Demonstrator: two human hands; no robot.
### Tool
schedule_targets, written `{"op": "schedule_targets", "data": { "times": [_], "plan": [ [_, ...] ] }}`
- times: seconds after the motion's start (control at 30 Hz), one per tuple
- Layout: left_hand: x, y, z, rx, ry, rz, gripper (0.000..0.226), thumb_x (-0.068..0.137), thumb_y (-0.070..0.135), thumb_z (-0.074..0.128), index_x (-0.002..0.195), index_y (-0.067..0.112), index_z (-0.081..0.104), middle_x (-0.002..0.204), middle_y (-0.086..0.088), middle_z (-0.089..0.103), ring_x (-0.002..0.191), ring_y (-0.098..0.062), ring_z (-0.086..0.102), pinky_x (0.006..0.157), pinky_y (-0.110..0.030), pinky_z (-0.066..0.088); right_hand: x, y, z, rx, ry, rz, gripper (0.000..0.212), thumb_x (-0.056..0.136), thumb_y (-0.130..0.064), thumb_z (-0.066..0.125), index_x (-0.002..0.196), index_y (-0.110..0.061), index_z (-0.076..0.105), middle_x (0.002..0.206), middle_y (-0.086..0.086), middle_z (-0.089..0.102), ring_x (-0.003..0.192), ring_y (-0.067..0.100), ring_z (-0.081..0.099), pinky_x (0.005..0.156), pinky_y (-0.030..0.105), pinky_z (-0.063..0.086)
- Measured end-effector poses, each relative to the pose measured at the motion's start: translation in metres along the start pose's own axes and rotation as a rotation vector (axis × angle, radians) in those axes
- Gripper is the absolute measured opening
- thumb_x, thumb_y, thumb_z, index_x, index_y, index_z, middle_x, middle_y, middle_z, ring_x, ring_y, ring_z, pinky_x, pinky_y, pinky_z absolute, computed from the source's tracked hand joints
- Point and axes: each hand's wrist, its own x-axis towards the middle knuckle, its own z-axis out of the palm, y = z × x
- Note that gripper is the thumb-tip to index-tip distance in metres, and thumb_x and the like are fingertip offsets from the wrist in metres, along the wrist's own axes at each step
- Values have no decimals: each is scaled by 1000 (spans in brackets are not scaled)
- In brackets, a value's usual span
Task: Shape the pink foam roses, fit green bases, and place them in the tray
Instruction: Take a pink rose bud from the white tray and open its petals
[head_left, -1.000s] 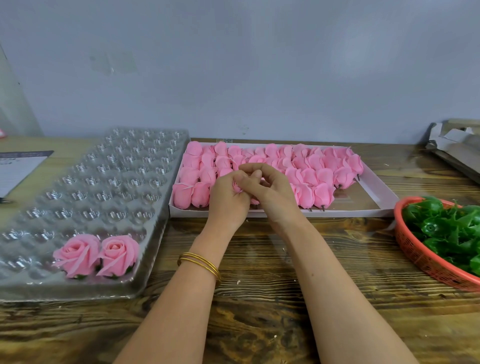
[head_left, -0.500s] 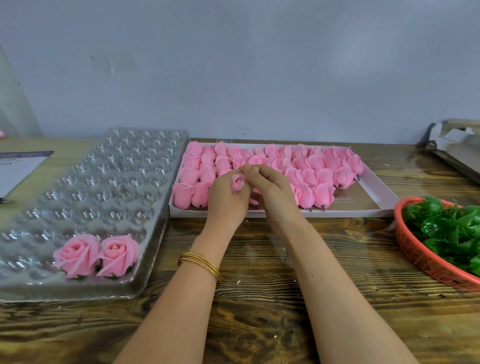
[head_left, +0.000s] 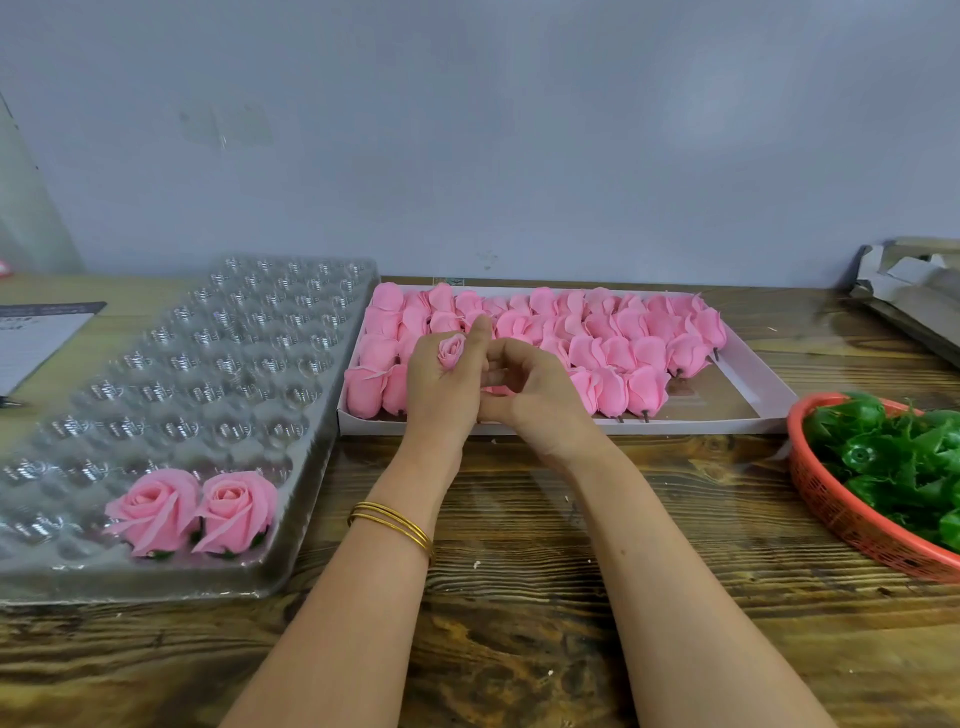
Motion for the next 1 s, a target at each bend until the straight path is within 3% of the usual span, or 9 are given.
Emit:
{"op": "schedule_targets", "data": {
  "times": [0.13,0.3,0.47,0.6,0.7,0.83,0.93,1.0],
  "plan": [
    [-1,1,1,-84,-42,-36,44,91,45,64,105,3,67,85,-9,73,82,-20,72,64,-26,55,0,2,1,-36,0,-13,35,73,11,73,95,-13,62,91,6,64,84,14,61,79,26,55],
    [-2,3,0,-123,-93,4,31,92,38,65,72,15,66,66,-3,67,69,-14,69,60,-24,54,2,4,0,-38,11,-12,32,73,10,73,97,-9,63,94,11,66,87,18,63,81,32,56],
    [-3,6,-3,-109,-104,16,35,92,41,66,72,12,66,71,-10,63,72,-20,66,71,-38,58,-2,2,0,62,-52,16,32,72,-2,71,98,-19,69,88,0,72,87,16,67,82,34,57],
    [-4,6,-5,-74,-122,-5,34,90,44,67,61,27,64,60,10,62,67,-6,67,67,-28,53,-4,1,-1,81,-110,43,31,83,-1,66,106,-21,70,98,17,72,100,31,69,95,44,55],
    [-3,6,-5,-72,-114,-9,32,90,42,67,63,27,61,56,14,60,63,-2,66,64,-25,53,-4,0,0,94,-142,56,29,84,-2,65,107,-19,71,97,9,75,102,27,69,96,43,54],
    [-2,5,-4,-83,-107,7,45,93,39,64,50,28,59,55,12,58,62,-6,65,62,-21,53,-3,0,-1,66,-111,51,30,77,1,67,101,-17,72,90,9,72,93,22,69,94,44,54],
    [-1,2,-2,-109,-92,1,44,94,41,61,53,24,58,64,-1,60,69,-14,66,70,-30,55,-2,1,0,10,-52,25,35,73,6,70,104,-10,68,95,16,69,88,20,65,91,42,56],
    [0,2,-1,-131,-82,-10,43,95,41,60,73,5,65,69,-6,62,73,-16,67,73,-33,56,-1,2,1,-8,-10,17,36,73,11,72,106,0,63,101,22,66,88,22,62,89,44,55]
  ]
}}
